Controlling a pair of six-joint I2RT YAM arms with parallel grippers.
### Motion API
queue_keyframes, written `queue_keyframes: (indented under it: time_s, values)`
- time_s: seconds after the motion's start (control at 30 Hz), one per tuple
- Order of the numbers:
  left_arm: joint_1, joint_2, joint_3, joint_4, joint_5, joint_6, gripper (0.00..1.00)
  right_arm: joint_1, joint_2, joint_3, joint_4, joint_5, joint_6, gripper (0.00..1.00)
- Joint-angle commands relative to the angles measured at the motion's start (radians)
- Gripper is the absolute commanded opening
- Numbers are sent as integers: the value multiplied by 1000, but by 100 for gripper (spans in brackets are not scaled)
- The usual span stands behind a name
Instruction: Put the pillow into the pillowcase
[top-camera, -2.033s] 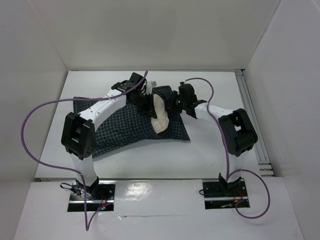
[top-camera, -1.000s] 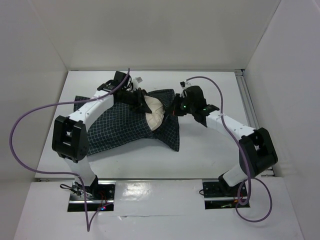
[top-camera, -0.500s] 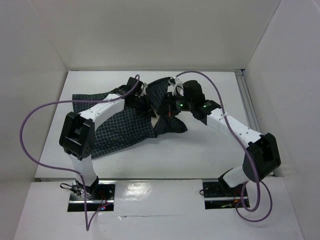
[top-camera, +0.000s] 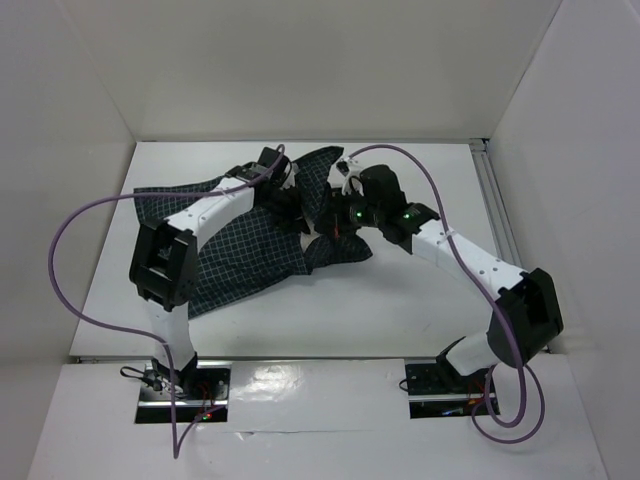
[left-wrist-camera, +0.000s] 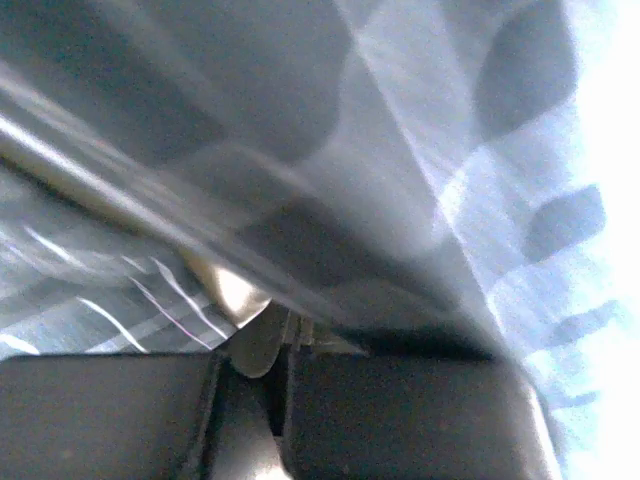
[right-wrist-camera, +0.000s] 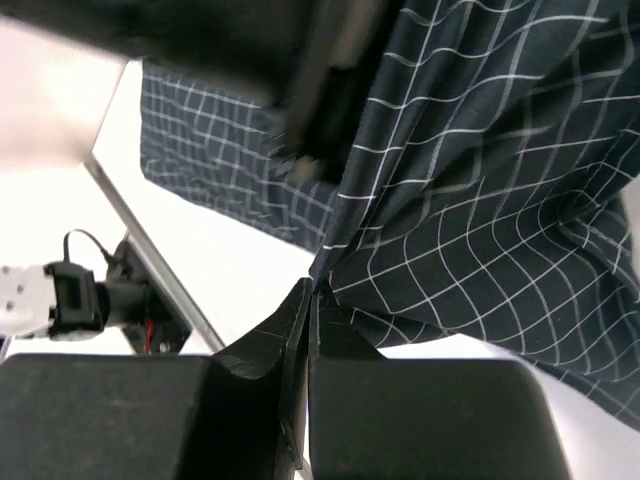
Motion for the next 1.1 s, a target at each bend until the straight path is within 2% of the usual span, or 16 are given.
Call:
queue_keyframes:
  time_s: [0.0,0.03,0.13,0.17,0.27,0.37,0.47,0.53,0.67,0.73,0.77,0.87,0.9,1.0,1.03,1.07]
  values:
    - [1,-36,107,-134,-81,149,7,19,29,31,-16,20,46,0]
    - [-12,-55,107,-154,-82,149,17,19,49,40,-2,20,55,0]
    - [-21,-142,65,-165,-82,158,36,19,130,83,11,20,64,0]
    - [-21,-159,55,-176,-82,158,54,19,147,103,21,20,64,0]
    - [-21,-194,43,-227,-72,172,67,19,184,115,30,11,74,0]
    - [-21,-219,32,-260,-72,193,65,19,193,124,30,11,83,0]
    - [-21,-248,22,-260,-101,181,21,10,203,124,30,11,83,0]
    - [-21,-248,11,-250,-138,169,0,10,203,112,41,2,83,0]
    - [13,-238,11,-199,-138,133,0,10,203,124,50,-41,83,0]
    - [22,-221,11,-188,-149,121,7,19,229,149,50,-59,83,0]
    - [22,-204,11,-173,-163,121,16,19,241,158,50,-59,74,0]
    - [31,-176,22,-149,-172,112,27,40,302,209,39,-70,74,0]
    - [31,-164,22,-135,-172,112,39,40,316,219,48,-50,74,0]
    - [42,-145,-4,-97,-172,101,55,40,383,252,47,38,84,0]
    - [42,-145,-20,-86,-172,91,64,40,405,282,29,72,84,0]
    - [54,-133,-20,-86,-160,90,67,40,454,305,-3,100,84,0]
